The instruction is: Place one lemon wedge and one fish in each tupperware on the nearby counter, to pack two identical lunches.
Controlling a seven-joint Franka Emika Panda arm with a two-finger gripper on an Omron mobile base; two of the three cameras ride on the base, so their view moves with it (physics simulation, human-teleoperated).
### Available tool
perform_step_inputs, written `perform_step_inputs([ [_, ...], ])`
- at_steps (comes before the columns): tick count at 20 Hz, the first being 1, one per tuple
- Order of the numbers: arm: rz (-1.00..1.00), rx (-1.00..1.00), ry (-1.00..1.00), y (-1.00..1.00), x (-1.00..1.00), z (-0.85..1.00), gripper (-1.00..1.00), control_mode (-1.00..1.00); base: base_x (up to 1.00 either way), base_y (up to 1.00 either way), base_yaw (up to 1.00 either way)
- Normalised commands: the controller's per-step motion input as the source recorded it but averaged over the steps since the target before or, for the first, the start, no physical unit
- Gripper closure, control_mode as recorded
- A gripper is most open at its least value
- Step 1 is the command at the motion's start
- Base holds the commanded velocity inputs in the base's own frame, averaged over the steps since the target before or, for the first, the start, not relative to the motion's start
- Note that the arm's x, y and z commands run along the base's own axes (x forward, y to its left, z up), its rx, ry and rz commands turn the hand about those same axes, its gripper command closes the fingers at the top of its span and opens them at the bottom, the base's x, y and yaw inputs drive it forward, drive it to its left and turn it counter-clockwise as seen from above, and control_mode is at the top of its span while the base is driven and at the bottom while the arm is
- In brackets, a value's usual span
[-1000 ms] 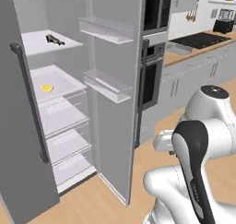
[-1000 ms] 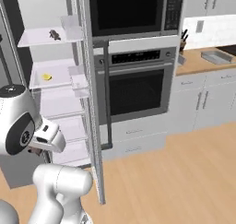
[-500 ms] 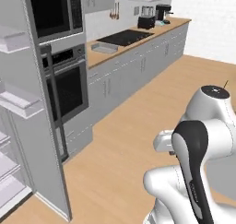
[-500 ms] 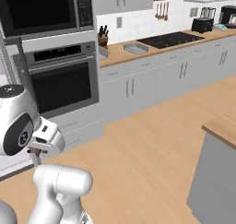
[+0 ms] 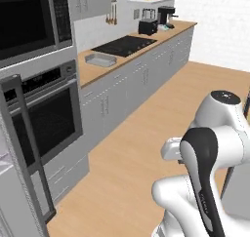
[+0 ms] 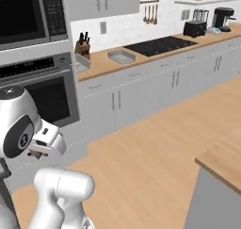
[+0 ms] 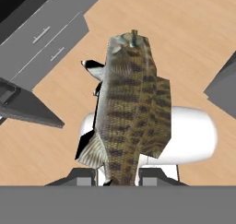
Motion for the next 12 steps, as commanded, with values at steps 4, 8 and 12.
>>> perform_step_inputs([
  [4,0.0,0.0,0.0,0.0,0.0,0.0,1.0,1.0,1.0,-0.24,0.0],
  [8,0.0,0.0,0.0,0.0,0.0,0.0,1.0,1.0,1.0,-0.11,0.11],
  [12,0.0,0.0,0.0,0.0,0.0,0.0,1.0,1.0,1.0,-0.23,0.39],
])
